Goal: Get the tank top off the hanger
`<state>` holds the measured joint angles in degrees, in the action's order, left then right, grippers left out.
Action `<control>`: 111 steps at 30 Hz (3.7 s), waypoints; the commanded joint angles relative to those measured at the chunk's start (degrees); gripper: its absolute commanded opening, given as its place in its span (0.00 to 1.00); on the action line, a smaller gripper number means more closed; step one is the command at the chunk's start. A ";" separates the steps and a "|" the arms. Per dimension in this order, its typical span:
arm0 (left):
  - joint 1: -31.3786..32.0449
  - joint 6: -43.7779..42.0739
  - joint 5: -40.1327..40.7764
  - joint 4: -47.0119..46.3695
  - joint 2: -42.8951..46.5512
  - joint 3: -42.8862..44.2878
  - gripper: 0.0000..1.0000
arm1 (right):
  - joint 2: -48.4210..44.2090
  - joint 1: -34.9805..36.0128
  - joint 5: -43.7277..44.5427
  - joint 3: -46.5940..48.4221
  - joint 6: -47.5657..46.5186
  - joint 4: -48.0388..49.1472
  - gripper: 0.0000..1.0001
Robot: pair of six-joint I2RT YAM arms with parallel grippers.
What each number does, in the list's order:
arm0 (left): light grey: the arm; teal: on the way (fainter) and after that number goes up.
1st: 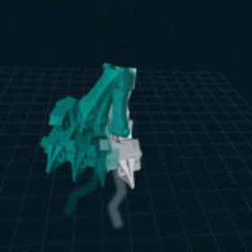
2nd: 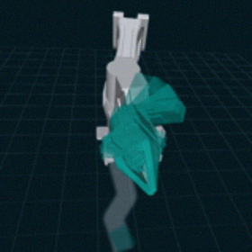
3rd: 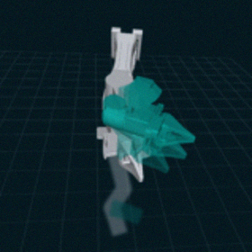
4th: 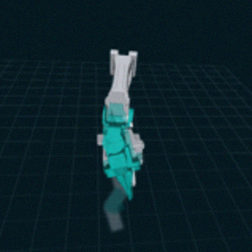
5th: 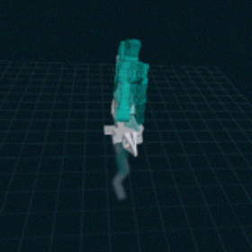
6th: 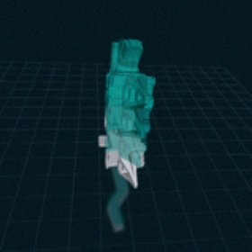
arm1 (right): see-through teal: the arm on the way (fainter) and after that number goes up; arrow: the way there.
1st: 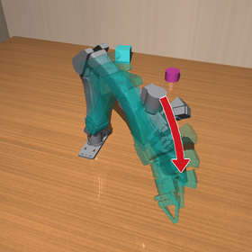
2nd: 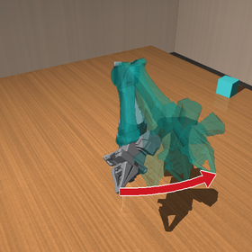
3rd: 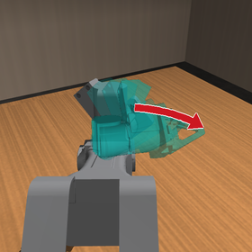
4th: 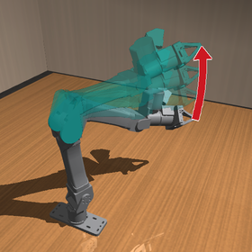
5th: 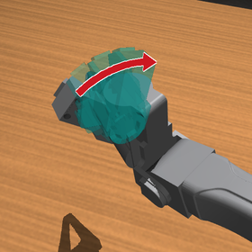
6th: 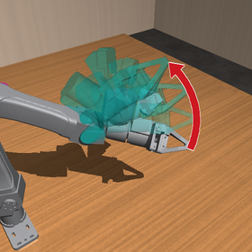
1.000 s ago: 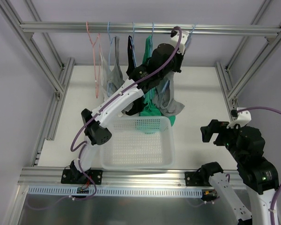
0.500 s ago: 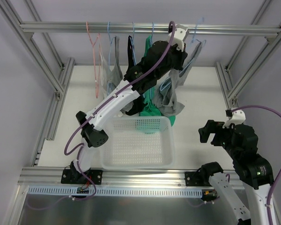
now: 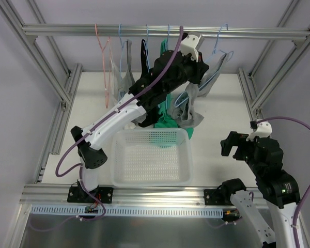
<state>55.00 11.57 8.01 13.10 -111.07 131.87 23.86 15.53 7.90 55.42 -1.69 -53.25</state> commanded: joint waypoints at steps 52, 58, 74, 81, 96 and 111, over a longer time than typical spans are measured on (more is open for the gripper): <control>3.88 6.44 -9.95 -7.57 33.55 -37.57 0.00 | 31.61 -6.30 -26.89 16.66 -6.92 37.52 0.36; 3.88 6.36 -10.38 -7.65 33.19 -36.86 0.00 | 30.02 -7.35 -22.59 15.33 -8.15 36.82 0.00; 3.88 -0.41 -20.75 -6.86 32.58 -36.96 0.00 | 35.82 -27.89 -4.90 26.41 -2.80 24.60 0.00; 3.88 -1.20 -25.58 -6.86 24.52 -26.60 0.00 | 34.68 -35.64 -15.88 21.50 5.28 24.51 0.00; 4.76 6.08 -14.18 -51.69 -5.09 -6.82 0.00 | 9.90 -39.52 -14.88 0.13 11.45 21.73 0.00; 7.83 -12.79 2.67 -57.33 10.85 -29.33 0.00 | 13.58 -39.44 -22.39 -8.38 13.11 27.41 0.04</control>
<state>61.60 6.24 4.05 -40.07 -112.42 109.69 37.74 -23.51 -10.59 48.58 10.50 -30.92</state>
